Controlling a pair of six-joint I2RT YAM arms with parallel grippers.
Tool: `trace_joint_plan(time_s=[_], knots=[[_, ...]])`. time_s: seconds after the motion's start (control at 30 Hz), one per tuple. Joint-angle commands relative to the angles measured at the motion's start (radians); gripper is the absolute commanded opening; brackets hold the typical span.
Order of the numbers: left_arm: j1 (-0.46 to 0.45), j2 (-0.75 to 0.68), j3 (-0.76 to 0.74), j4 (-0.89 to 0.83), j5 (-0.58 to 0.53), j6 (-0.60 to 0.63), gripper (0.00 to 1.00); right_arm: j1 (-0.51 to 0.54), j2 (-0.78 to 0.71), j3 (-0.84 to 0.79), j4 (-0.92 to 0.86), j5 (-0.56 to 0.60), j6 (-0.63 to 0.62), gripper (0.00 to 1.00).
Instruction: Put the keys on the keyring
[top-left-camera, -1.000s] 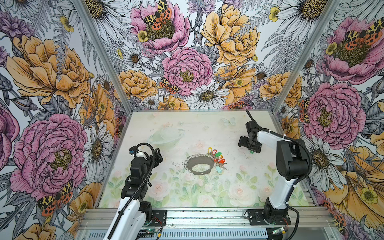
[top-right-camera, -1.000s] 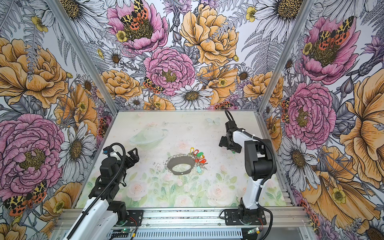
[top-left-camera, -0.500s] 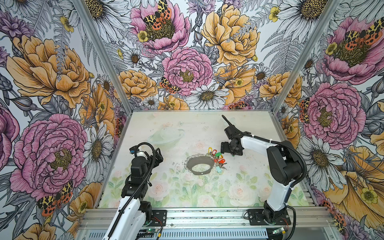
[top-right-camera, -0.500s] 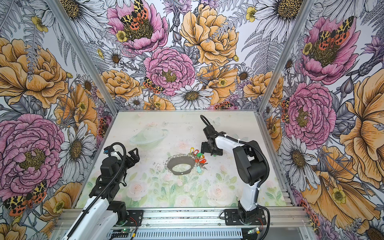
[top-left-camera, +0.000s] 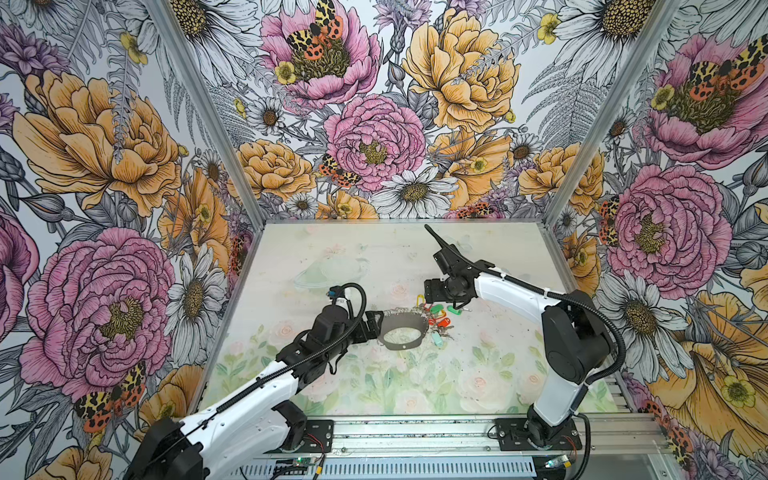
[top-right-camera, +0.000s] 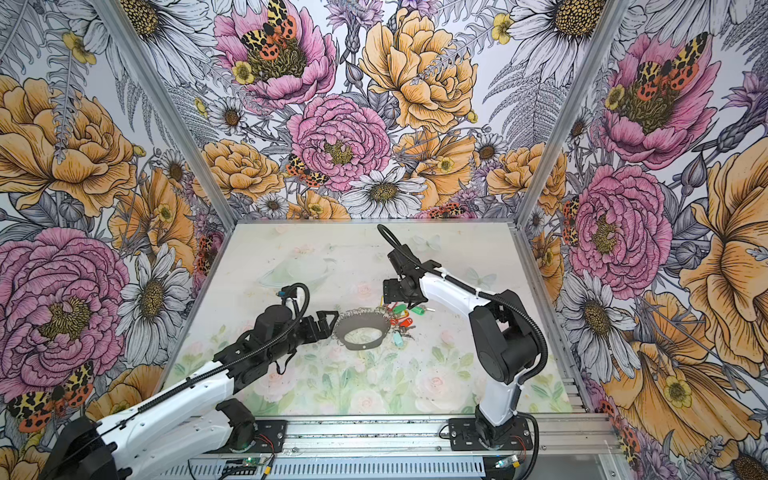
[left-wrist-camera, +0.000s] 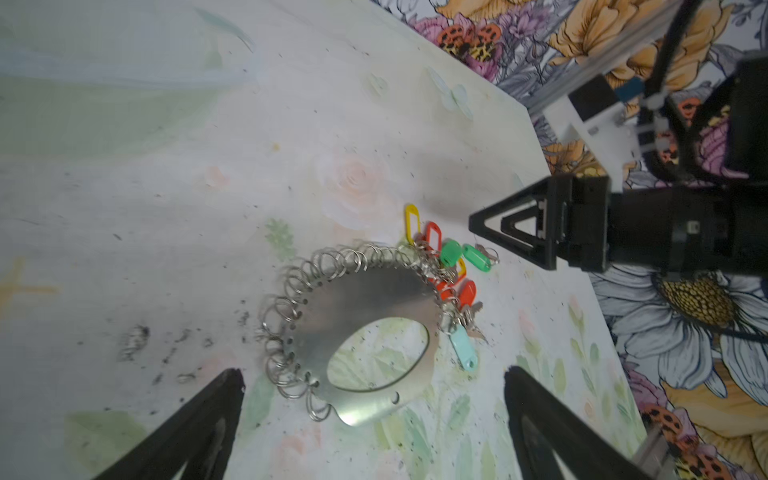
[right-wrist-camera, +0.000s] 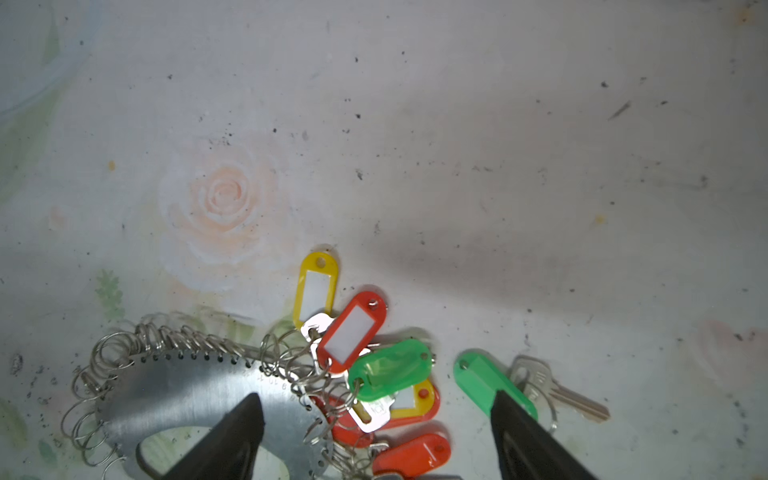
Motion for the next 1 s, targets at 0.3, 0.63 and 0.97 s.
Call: trace_joint_plan(time_s=[0.3,0.63,0.97], knots=[[-0.198,0.474,0.221,0.159,0.0,-0.152,0.92,-0.042,-0.013,0.011,0.056,0.007,-0.003,0.86],[-0.19,0.616,0.219,0.161,-0.036,-0.185,0.95,-0.062,-0.002,-0.02,0.096,-0.044,-0.017,0.87],[-0.079,0.532,0.068,0.143,-0.03,-0.193,0.96,-0.017,0.087,0.081,0.116,-0.131,-0.028,0.86]])
